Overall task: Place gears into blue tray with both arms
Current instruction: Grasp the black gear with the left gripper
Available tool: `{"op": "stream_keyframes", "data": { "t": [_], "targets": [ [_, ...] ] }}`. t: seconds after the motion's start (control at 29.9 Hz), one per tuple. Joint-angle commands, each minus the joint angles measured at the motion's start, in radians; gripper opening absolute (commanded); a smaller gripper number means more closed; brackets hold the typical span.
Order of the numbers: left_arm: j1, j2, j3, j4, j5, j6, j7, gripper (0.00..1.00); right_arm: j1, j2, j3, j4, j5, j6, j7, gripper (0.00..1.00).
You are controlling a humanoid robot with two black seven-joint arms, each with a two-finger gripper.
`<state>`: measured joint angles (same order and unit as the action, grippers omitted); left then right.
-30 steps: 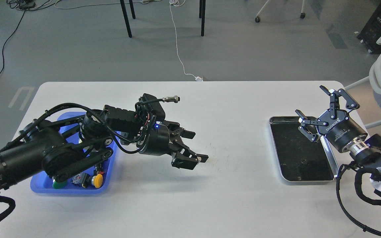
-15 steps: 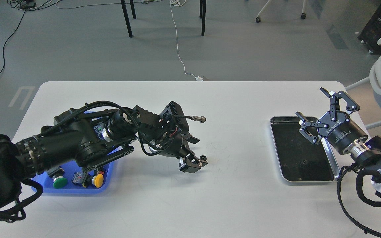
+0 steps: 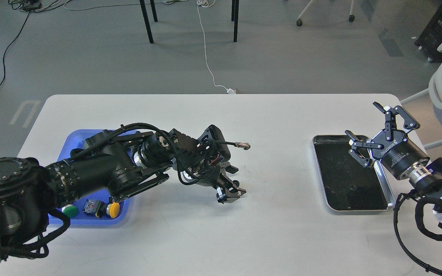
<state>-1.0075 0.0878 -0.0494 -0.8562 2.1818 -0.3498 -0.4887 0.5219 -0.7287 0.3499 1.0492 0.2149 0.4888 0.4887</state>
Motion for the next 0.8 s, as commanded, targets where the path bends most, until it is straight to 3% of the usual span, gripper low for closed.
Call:
{"op": "stream_keyframes", "data": {
  "t": [0.0,0.1,0.33,0.6,0.77],
  "targets": [
    [0.0,0.001,0.014,0.0,0.0,0.0,0.0,0.48,0.0,0.0,0.0,-0.001,0.0,0.0,0.0,0.97],
    [0.001,0.001,0.019,0.005,0.0,0.0,0.0,0.41,0.0,0.0,0.0,0.0,0.0,0.0,0.0,0.97],
    [0.003,0.0,0.019,0.026,0.0,0.0,0.0,0.11,0.0,0.0,0.0,-0.001,0.0,0.0,0.0,0.97],
    [-0.005,0.03,0.0,-0.016,0.0,0.003,0.0,0.1,0.0,0.0,0.0,-0.001,0.0,0.0,0.0,0.97],
    [-0.011,0.234,-0.084,-0.191,0.0,-0.006,0.0,0.11,0.001,0.009,0.0,-0.005,-0.008,0.0,0.0,0.97]
  ]
}}
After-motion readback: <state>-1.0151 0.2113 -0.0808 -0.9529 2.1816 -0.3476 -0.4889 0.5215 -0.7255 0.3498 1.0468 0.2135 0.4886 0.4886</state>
